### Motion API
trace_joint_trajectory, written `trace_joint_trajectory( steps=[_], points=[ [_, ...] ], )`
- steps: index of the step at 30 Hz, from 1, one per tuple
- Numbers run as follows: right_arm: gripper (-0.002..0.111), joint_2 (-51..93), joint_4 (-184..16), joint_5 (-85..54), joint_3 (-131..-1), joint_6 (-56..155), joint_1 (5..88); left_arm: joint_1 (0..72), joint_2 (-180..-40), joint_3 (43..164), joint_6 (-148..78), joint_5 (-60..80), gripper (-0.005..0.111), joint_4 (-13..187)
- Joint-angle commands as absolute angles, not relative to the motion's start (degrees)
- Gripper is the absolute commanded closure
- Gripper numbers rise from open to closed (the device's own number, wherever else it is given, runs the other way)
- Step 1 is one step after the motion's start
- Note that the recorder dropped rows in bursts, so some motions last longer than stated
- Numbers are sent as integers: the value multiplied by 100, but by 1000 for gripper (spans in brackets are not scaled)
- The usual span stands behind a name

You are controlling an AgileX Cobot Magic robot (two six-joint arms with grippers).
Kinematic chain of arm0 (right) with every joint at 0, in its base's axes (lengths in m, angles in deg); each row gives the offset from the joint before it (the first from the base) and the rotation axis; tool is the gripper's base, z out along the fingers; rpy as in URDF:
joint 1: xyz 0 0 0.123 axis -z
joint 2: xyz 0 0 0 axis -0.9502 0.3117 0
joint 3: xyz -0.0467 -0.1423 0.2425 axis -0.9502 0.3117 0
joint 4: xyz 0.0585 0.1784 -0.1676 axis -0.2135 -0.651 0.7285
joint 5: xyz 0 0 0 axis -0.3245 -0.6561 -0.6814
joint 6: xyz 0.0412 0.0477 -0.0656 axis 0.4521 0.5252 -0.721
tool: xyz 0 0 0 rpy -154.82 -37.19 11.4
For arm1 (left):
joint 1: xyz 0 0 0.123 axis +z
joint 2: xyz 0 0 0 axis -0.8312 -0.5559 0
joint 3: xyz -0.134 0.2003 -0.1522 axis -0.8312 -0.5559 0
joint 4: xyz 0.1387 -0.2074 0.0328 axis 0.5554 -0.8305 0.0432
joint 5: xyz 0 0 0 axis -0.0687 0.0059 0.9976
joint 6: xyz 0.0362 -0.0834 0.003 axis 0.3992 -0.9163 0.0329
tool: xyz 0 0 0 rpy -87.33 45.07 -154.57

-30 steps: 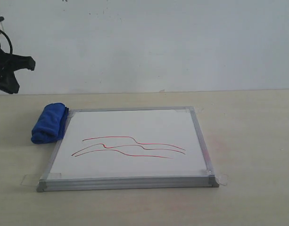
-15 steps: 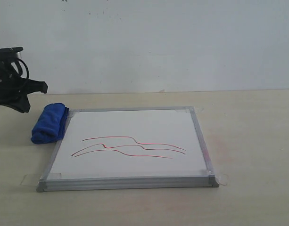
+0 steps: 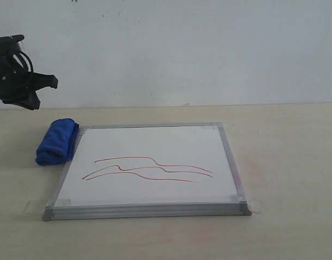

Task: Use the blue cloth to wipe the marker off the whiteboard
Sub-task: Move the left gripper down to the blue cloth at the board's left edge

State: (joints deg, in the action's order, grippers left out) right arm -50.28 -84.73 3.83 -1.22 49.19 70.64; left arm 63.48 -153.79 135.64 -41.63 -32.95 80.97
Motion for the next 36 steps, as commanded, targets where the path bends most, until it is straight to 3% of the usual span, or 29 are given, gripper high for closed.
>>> trace_joint_trajectory(
  steps=[1,6,10,20,36],
  points=[
    [108,-5052,-8490,362,-123,4901,7097,6347,-15561,14001,-4163,-3657,87,8027],
    [108,-5052,-8490,362,-123,4901,7097,6347,-15851,14444,-4312,-3937,59,8027],
    [108,-5052,-8490,362,-123,4901,7097,6347,-16065,14596,-4481,-3946,46,8027],
    [108,-5052,-8490,362,-123,4901,7097,6347,-16903,15154,-4674,-4521,45,8027],
    [108,-5052,-8490,362,-123,4901,7097,6347,-17630,15482,-4674,-4133,45,8196]
  ],
)
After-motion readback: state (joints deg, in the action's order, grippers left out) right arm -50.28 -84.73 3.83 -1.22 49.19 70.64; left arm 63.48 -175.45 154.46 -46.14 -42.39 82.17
